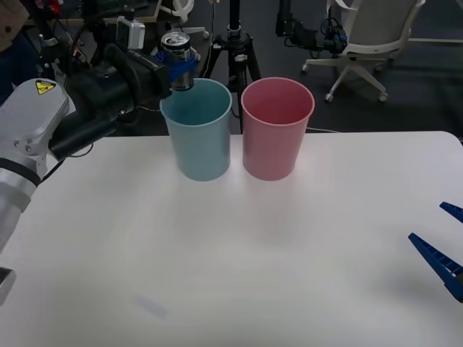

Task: Grasp the object on the table and drop it into the matching bin: aluminum can to the light blue bin, PET bottle to the pink bin.

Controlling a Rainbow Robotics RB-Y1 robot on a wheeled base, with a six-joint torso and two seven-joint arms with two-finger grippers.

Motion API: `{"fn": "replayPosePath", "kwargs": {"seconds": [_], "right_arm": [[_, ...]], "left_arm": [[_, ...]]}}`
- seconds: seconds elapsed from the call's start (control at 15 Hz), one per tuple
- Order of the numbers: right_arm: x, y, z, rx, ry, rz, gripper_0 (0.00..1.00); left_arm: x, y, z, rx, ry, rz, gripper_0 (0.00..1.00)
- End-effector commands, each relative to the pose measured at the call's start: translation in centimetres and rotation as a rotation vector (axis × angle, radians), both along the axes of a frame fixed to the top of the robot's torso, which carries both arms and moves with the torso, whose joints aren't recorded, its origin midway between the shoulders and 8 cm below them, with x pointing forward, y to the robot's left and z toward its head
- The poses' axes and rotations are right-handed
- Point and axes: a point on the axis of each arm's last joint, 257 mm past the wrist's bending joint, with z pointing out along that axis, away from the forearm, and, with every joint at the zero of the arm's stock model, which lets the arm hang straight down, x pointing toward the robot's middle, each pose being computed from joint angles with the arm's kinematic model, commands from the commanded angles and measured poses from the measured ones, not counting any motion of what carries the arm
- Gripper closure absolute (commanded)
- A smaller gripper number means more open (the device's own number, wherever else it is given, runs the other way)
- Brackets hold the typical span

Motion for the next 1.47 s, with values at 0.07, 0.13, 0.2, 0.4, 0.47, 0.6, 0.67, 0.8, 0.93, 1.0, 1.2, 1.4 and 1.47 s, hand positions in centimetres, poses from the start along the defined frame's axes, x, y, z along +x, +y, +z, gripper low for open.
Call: {"fn": "replayPosePath", "kwargs": {"seconds": [0.07,0.13,0.2,0.4,0.47,0.6,0.67,0.8,0.93,1.0,1.2,1.4,1.47], "right_arm": [[0.0,0.0,0.0,0.0,0.0,0.0,0.0],[0.0,0.0,0.0,0.0,0.0,0.0,0.0],[0.0,0.0,0.0,0.0,0.0,0.0,0.0],[0.0,0.0,0.0,0.0,0.0,0.0,0.0],[0.0,0.0,0.0,0.0,0.0,0.0,0.0],[0.0,0.0,0.0,0.0,0.0,0.0,0.0],[0.0,0.0,0.0,0.0,0.0,0.0,0.0],[0.0,0.0,0.0,0.0,0.0,0.0,0.0],[0.0,0.0,0.0,0.0,0.0,0.0,0.0],[0.0,0.0,0.0,0.0,0.0,0.0,0.0],[0.0,0.0,0.0,0.0,0.0,0.0,0.0],[0.0,0.0,0.0,0.0,0.0,0.0,0.0],[0.0,0.0,0.0,0.0,0.0,0.0,0.0]], "left_arm": [[0.1,-1.0,-0.6,-0.025,0.017,-0.001,0.94],[0.3,-1.2,-0.8,-0.033,0.02,0.006,0.94],[0.3,-1.3,-0.8,-0.038,0.021,0.008,0.94],[0.4,-1.3,-0.8,-0.035,0.015,0.013,0.5],[0.4,-1.4,-0.7,-0.031,0.01,0.013,0.16],[0.4,-1.4,-0.6,-0.018,-0.003,0.013,0.0],[0.4,-1.4,-0.6,-0.016,-0.007,0.014,0.0],[0.3,-1.4,-0.6,-0.014,-0.008,0.013,0.0],[0.3,-1.6,-0.6,-0.016,-0.007,0.011,0.0],[0.3,-1.6,-0.6,-0.016,-0.007,0.011,0.0],[0.3,-1.5,-0.4,-0.025,-0.007,0.01,0.0],[0.0,-0.4,0.0,-0.014,-0.016,-0.001,0.0],[-0.2,0.3,0.1,-0.007,-0.014,-0.011,0.0]]}}
